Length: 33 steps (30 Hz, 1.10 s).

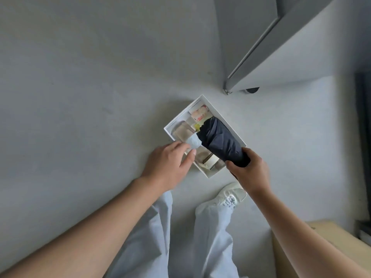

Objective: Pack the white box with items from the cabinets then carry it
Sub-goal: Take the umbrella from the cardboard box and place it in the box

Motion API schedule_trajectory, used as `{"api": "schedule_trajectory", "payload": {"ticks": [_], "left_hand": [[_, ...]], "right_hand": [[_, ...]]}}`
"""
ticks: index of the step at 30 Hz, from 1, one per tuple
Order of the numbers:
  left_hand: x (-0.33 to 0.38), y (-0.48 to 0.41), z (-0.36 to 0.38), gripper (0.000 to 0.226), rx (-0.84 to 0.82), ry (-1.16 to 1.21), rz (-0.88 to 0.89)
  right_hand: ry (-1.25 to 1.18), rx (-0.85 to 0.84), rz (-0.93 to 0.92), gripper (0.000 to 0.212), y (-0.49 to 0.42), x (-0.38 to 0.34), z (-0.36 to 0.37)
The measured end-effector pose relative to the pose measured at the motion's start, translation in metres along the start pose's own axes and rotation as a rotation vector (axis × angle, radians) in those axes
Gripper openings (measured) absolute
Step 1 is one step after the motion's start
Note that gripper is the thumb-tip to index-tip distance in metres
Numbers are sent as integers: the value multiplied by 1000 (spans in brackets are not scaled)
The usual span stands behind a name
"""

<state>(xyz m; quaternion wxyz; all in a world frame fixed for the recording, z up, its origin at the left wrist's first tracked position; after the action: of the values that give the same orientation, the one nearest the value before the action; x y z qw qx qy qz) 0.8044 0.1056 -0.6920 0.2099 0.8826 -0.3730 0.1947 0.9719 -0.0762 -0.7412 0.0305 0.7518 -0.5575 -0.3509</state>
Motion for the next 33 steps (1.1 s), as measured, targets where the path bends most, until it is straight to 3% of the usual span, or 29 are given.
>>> {"api": "schedule_trajectory", "payload": {"ticks": [6, 11, 16, 20, 28, 33], "left_hand": [[-70, -42, 98, 36, -88, -39, 32], [-96, -39, 127, 39, -122, -37, 57], [-108, -45, 131, 38, -154, -58, 26], [-104, -59, 135, 40, -148, -61, 15], [-103, -76, 137, 40, -125, -67, -25], [-102, -79, 132, 41, -112, -75, 1]], "right_hand": [[15, 64, -27, 26, -56, 42, 99], [71, 37, -26, 27, -78, 66, 145], [85, 98, 9, 36, -96, 71, 152], [166, 61, -38, 38, -115, 65, 155], [267, 20, -98, 62, -106, 63, 152], [223, 71, -291, 56, -89, 60, 138]]}}
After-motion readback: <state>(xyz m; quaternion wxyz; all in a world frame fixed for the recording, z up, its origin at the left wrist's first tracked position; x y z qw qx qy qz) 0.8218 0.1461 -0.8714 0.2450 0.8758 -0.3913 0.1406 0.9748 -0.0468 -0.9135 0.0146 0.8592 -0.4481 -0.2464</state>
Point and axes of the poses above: each hand's wrist, its own y-axis away from the middle knuckle, its own z-axis out of the palm, x = y × z, the point moved 2 cm from there along -y, towards the middle knuckle, and after that the axes turned 11 degrees about x, right-handed, at the moved point
